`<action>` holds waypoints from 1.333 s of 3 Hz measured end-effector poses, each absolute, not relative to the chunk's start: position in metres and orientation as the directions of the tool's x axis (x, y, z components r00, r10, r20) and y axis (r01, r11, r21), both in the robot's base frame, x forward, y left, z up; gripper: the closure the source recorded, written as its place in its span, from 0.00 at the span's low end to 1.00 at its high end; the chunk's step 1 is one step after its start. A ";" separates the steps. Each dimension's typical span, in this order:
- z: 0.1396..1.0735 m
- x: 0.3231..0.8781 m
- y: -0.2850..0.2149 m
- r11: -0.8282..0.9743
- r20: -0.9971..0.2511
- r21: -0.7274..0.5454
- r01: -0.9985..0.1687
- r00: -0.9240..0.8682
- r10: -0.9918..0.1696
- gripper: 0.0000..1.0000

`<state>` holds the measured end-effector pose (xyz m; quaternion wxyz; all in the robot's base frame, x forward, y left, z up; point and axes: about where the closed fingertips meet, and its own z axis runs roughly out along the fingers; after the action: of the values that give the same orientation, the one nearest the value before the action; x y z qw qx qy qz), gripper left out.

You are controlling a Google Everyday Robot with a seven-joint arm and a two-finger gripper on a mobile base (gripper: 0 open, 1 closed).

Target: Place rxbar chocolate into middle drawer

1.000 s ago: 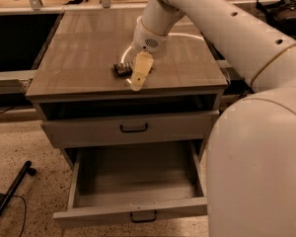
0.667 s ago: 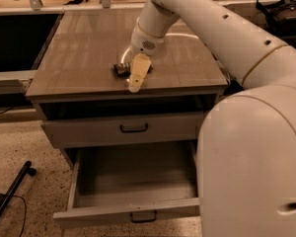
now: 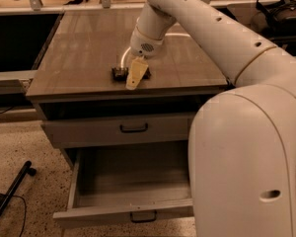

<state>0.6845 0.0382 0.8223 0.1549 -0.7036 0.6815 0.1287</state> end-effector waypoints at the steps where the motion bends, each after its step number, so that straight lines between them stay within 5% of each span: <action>1: 0.826 0.685 0.037 -0.025 -0.390 -0.040 -0.999 0.039 -0.920 0.70; 2: 0.854 0.680 0.027 -0.029 -0.404 -0.083 -0.996 0.060 -0.913 0.99; 4: 0.902 0.638 0.017 -0.026 -0.492 -0.147 -0.989 0.095 -0.865 1.00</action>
Offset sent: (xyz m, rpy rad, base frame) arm -0.0090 -0.0254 0.0628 0.0189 -0.0766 0.0098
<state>0.6381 0.0174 0.9024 0.2299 -0.7034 0.6590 0.1342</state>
